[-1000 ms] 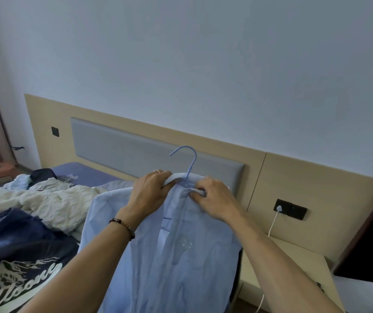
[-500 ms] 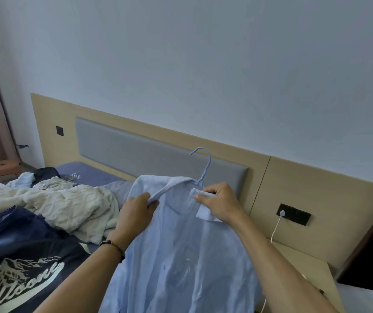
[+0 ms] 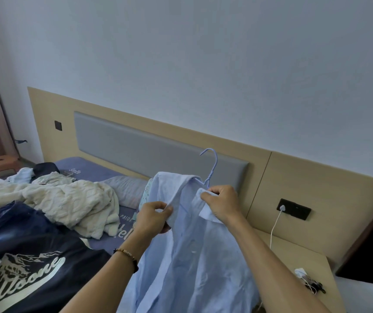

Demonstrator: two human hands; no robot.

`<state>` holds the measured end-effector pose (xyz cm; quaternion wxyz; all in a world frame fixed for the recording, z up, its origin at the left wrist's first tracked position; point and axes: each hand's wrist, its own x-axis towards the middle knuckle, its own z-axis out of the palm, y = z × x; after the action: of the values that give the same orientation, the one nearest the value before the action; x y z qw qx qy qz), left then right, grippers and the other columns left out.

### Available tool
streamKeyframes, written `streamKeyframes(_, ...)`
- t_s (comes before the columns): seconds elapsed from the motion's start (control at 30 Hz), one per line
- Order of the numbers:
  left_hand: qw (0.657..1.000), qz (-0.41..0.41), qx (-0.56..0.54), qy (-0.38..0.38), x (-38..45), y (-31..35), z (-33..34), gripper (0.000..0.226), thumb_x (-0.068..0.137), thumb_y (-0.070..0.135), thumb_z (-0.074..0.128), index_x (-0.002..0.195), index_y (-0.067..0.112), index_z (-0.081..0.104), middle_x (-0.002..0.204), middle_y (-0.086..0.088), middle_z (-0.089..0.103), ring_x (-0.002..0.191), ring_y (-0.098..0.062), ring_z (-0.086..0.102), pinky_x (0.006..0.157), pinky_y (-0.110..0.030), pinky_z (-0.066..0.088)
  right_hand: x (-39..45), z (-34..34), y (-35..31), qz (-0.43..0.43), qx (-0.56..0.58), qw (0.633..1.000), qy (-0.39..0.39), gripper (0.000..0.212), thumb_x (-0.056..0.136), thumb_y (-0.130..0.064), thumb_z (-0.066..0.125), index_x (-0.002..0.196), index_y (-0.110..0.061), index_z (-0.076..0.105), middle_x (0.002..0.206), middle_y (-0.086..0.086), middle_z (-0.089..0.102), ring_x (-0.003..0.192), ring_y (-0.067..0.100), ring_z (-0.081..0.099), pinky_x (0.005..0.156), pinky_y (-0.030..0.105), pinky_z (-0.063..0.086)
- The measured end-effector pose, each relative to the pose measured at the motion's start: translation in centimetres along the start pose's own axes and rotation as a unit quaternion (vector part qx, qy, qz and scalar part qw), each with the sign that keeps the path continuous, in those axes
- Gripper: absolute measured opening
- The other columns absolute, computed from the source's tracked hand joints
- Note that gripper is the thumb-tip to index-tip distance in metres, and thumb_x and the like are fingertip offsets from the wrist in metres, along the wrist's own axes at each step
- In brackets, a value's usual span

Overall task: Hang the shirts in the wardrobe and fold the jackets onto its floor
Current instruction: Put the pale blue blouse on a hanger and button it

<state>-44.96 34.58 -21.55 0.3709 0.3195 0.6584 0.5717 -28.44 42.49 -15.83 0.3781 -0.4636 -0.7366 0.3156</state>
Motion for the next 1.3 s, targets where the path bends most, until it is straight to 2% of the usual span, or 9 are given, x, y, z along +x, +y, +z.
streamKeyframes(0.1, 1.000, 0.002, -0.009, -0.007, -0.2, 0.2, 0.1, 0.009, 0.090, 0.008, 0.068, 0.086, 0.001, 0.070, 0.071, -0.016, 0.071, 0.060, -0.021, 0.065, 0.060, -0.029, 0.057, -0.1, 0.0, 0.3, 0.021, 0.004, 1.000, -0.012, 0.047, 0.083, -0.008, 0.064, 0.052, -0.015, 0.029, 0.043, -0.010, 0.017, 0.042, 0.011, 0.019, 0.041, 0.019, 0.017)
streamKeyframes(0.27, 0.999, 0.001, -0.039, -0.011, -0.3, 1.0, 0.2, 0.007, 0.089, 0.006, 0.070, 0.088, -0.001, 0.069, 0.070, -0.014, 0.071, 0.055, -0.017, 0.063, 0.057, -0.026, 0.054, -0.2, 0.8, 1.5, 0.026, 0.024, 0.998, -0.049, 0.061, 0.085, -0.017, 0.071, 0.044, -0.022, 0.025, 0.045, -0.009, 0.019, 0.044, 0.009, 0.018, 0.046, 0.024, 0.018)
streamKeyframes(0.37, 0.998, 0.002, -0.052, -0.017, -0.7, 1.7, 0.7, 0.009, 0.089, 0.006, 0.070, 0.082, 0.002, 0.067, 0.065, -0.013, 0.070, 0.052, -0.016, 0.066, 0.051, -0.022, 0.053, -0.5, 1.4, 1.8, 0.033, 0.023, 0.997, -0.070, 0.060, 0.082, -0.021, 0.075, 0.036, -0.018, 0.038, 0.042, -0.012, 0.025, 0.042, 0.006, 0.023, 0.047, 0.023, 0.023)
streamKeyframes(0.5, 0.998, 0.012, -0.066, -0.008, -0.5, 2.1, 1.3, 0.011, 0.090, 0.006, 0.069, 0.080, 0.001, 0.067, 0.072, -0.019, 0.072, 0.065, -0.027, 0.070, 0.060, -0.028, 0.058, -0.8, 2.3, 1.4, 0.050, 0.040, 0.994, -0.086, 0.036, 0.077, -0.020, 0.076, 0.052, -0.014, 0.051, 0.054, 0.001, 0.036, 0.052, 0.013, 0.031, 0.053, 0.024, 0.028)
streamKeyframes(0.67, 0.998, 0.025, -0.062, -0.007, -0.8, 2.5, 1.6, 0.012, 0.090, 0.007, 0.068, 0.079, 0.003, 0.066, 0.072, -0.019, 0.071, 0.059, -0.022, 0.066, 0.058, -0.025, 0.056, -0.9, 2.5, 1.0, 0.067, 0.052, 0.990, -0.109, 0.024, 0.075, -0.011, 0.069, 0.059, -0.011, 0.052, 0.061, 0.007, 0.033, 0.061, 0.017, 0.031, 0.056, 0.028, 0.027)
streamKeyframes(1.03, 0.999, 0.022, -0.019, -0.019, -1.4, 3.1, 1.5, 0.011, 0.091, 0.013, 0.069, 0.083, 0.006, 0.066, 0.077, -0.019, 0.073, 0.061, -0.021, 0.068, 0.057, -0.026, 0.055, -1.4, 2.0, 1.0, 0.096, 0.104, 0.980, -0.141, 0.021, 0.082, -0.011, 0.071, 0.064, -0.008, 0.060, 0.060, 0.006, 0.044, 0.052, 0.011, 0.041, 0.049, 0.018, 0.036)
streamKeyframes(1.13, 0.999, 0.024, -0.009, -0.031, -1.5, 3.2, 1.5, 0.011, 0.090, 0.013, 0.070, 0.089, 0.003, 0.066, 0.074, -0.017, 0.074, 0.059, -0.019, 0.068, 0.057, -0.026, 0.055, -1.4, 2.0, 1.0, 0.098, 0.096, 0.979, -0.148, 0.014, 0.081, -0.012, 0.071, 0.070, -0.004, 0.066, 0.066, 0.009, 0.049, 0.062, 0.016, 0.046, 0.054, 0.023, 0.039)
streamKeyframes(1.23, 0.999, 0.023, 0.000, -0.039, -1.7, 3.5, 1.6, 0.006, 0.088, 0.007, 0.070, 0.085, 0.002, 0.070, 0.076, -0.018, 0.074, 0.065, -0.022, 0.070, 0.063, -0.029, 0.059, -1.3, 1.9, 1.0, 0.091, 0.077, 0.981, -0.150, 0.029, 0.081, -0.018, 0.074, 0.075, 0.010, 0.066, 0.069, 0.010, 0.051, 0.066, 0.019, 0.046, 0.056, 0.027, 0.038)
streamKeyframes(1.3, 0.998, 0.023, 0.005, -0.050, -1.7, 3.7, 1.5, 0.009, 0.086, 0.000, 0.067, 0.080, 0.003, 0.073, 0.077, -0.017, 0.074, 0.070, -0.024, 0.071, 0.069, -0.031, 0.060, -1.1, 1.8, 1.0, 0.076, 0.056, 0.985, -0.147, 0.033, 0.082, -0.020, 0.074, 0.074, 0.010, 0.065, 0.068, 0.009, 0.050, 0.065, 0.018, 0.044, 0.058, 0.028, 0.036)
